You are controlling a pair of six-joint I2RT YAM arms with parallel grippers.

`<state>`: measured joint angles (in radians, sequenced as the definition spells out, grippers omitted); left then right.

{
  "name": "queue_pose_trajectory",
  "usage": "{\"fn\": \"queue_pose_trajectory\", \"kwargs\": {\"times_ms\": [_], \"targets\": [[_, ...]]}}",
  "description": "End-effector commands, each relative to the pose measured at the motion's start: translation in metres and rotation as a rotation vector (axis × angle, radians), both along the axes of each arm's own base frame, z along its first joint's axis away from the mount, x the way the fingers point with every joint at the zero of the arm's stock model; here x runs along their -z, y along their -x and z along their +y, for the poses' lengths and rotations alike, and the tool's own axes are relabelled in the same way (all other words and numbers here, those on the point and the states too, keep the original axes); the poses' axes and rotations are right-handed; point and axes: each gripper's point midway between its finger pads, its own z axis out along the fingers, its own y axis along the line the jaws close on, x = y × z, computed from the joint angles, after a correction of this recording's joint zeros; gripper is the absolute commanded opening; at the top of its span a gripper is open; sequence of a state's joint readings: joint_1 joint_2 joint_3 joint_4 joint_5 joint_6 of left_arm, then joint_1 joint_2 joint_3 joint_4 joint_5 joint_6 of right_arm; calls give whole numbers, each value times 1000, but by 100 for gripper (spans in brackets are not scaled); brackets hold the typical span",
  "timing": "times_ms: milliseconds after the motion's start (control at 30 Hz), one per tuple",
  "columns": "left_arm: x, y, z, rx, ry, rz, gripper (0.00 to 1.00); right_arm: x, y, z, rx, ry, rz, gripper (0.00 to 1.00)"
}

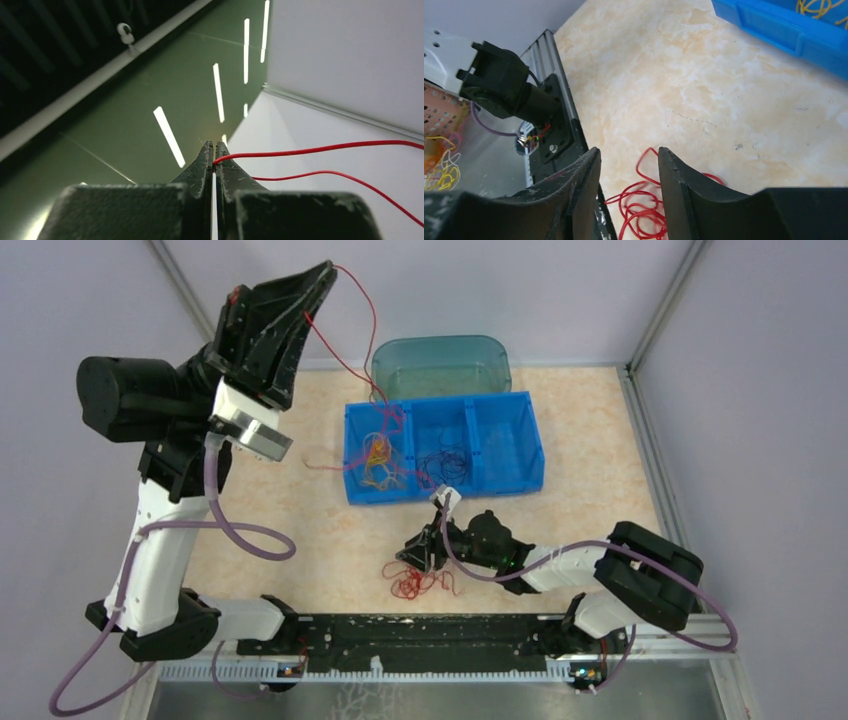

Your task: Untangle the cables

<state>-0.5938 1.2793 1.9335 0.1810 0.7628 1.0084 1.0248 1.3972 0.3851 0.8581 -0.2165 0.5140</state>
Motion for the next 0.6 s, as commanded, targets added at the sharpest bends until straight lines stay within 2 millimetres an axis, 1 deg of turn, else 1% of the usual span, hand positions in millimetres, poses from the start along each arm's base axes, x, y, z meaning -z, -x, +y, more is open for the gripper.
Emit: {"fn": "queue_pose_trajectory", "kwargs": {"times_ms": [0,100,167,200,267,300,400,433,500,567], "targets": [[-41,26,20,-38,104,-177,0,3,-5,-1,27,10,-37,48],[-53,29,26,-51,148,-216,0,6,-9,-2,48,19,-41,52],[-55,28,26,-52,150,-204,0,4,-11,-3,61,15,-50,54],[-54,26,25,-53,144,-192,0,2,-12,-3,65,8,-54,55],[-46,21,21,-49,115,-154,0,-13,-14,-2,74,-18,-72,60],[-40,17,18,-47,95,-128,0,-20,-16,-3,82,-27,-80,63],[-15,6,8,-43,31,-56,0,-52,-19,-6,100,-67,-135,69],[-6,4,6,-43,5,-36,0,-61,-21,-8,111,-67,-156,70],[16,-8,-3,-41,-41,20,0,-80,-28,-14,147,-62,-200,71],[38,-18,-11,-36,-88,70,0,-91,-40,-24,207,-46,-235,72]]}}
